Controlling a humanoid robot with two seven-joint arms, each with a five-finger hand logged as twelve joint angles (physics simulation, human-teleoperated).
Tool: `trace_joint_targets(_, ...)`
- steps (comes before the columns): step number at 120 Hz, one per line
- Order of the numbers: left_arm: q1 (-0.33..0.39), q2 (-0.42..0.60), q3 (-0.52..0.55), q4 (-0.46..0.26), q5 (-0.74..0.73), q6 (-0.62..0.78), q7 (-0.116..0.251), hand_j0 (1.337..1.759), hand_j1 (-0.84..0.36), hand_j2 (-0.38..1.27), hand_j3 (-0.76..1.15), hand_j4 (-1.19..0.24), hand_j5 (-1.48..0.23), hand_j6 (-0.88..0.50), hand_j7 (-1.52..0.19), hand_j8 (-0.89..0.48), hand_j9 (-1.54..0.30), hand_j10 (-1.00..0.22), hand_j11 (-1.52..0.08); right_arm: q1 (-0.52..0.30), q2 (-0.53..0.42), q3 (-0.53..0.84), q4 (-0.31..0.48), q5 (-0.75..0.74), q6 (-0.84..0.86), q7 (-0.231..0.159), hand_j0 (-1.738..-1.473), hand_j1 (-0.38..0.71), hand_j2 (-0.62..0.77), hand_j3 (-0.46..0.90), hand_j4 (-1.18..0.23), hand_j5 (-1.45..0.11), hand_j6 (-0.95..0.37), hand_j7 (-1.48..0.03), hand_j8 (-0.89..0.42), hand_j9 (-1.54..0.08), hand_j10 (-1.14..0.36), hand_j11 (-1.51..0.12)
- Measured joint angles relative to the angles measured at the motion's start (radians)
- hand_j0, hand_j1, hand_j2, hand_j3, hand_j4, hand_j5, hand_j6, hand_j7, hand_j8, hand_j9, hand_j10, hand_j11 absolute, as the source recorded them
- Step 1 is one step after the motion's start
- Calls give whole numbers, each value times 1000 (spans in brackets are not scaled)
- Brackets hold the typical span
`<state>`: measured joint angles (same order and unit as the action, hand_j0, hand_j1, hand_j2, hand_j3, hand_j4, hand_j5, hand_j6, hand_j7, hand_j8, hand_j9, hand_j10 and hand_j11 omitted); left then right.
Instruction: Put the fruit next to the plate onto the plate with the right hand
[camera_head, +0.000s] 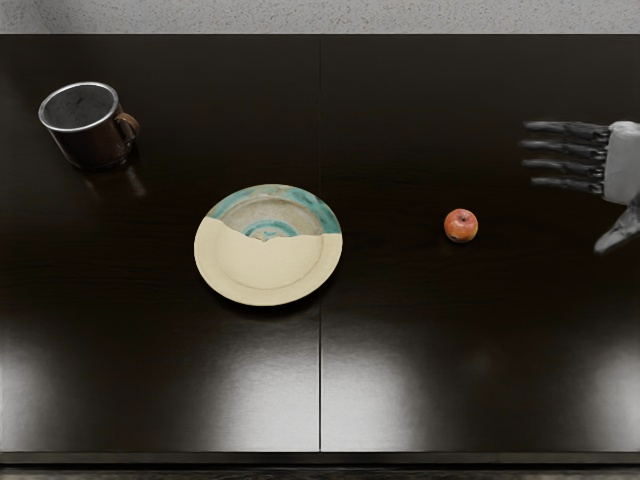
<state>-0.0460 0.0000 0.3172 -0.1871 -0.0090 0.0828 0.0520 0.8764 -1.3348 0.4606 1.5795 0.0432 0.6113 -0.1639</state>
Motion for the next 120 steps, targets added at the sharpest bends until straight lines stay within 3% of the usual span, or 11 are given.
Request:
trace_joint_targets(10,0,0,0,0,0,0,0,1658,69,47,0,-234,-304,-234,-304,-234,-304,-234,-304,14,2,3,17,-29,0,-14,-1658,-304,-7,0,-37,-50,-37,-50,-38,-50,-38,-50)
trace_joint_targets(19,0,0,0,0,0,0,0,1658,69,47,0,-234,-304,-234,-304,-234,-304,-234,-304,46,5,5,14,-66,0,-75,-1658,-304,-7,0,-37,-50,-37,-50,-38,-50,-39,-50)
trace_joint_targets(29,0,0,0,0,0,0,0,1658,69,47,0,-234,-304,-234,-304,-234,-304,-234,-304,114,48,7,17,-225,-76,-136,-1658,-304,-6,0,-39,-51,-39,-51,-40,-51,-40,-51)
trace_joint_targets(42,0,0,0,0,0,0,0,1658,69,47,0,-234,-304,-234,-304,-234,-304,-234,-304,158,167,-5,35,-488,-284,-183,-1658,-307,-6,0,-38,-48,-39,-48,-39,-48,-39,-47)
trace_joint_targets(46,0,0,0,0,0,0,0,1658,69,47,0,-234,-304,-234,-304,-234,-304,-234,-304,162,224,-23,41,-581,-367,-217,-1658,-308,-6,0,-38,-47,-39,-47,-39,-47,-39,-47)
trace_joint_targets(55,0,0,0,0,0,0,0,1658,69,47,0,-234,-304,-234,-304,-234,-304,-234,-304,157,361,-71,46,-769,-575,-332,-1658,-307,-6,0,-40,-48,-41,-48,-41,-48,-40,-48)
trace_joint_targets(66,0,0,0,0,0,0,0,1658,69,47,0,-234,-304,-234,-304,-234,-304,-234,-304,115,463,-107,37,-959,-736,-399,-1658,-304,-6,0,-43,-52,-45,-51,-44,-52,-43,-51)
trace_joint_targets(95,0,0,0,0,0,0,0,1658,69,47,0,-234,-304,-234,-304,-234,-304,-234,-304,34,705,-171,-135,-1217,-923,-442,-1658,-237,-17,0,-100,-125,-102,-124,-101,-125,-99,-124)
trace_joint_targets(120,0,0,0,0,0,0,0,1658,69,47,0,-234,-304,-234,-304,-234,-304,-234,-304,19,766,-247,-215,-1272,-1056,-446,-1658,-153,-30,0,-169,-215,-171,-215,-170,-215,-169,-215)
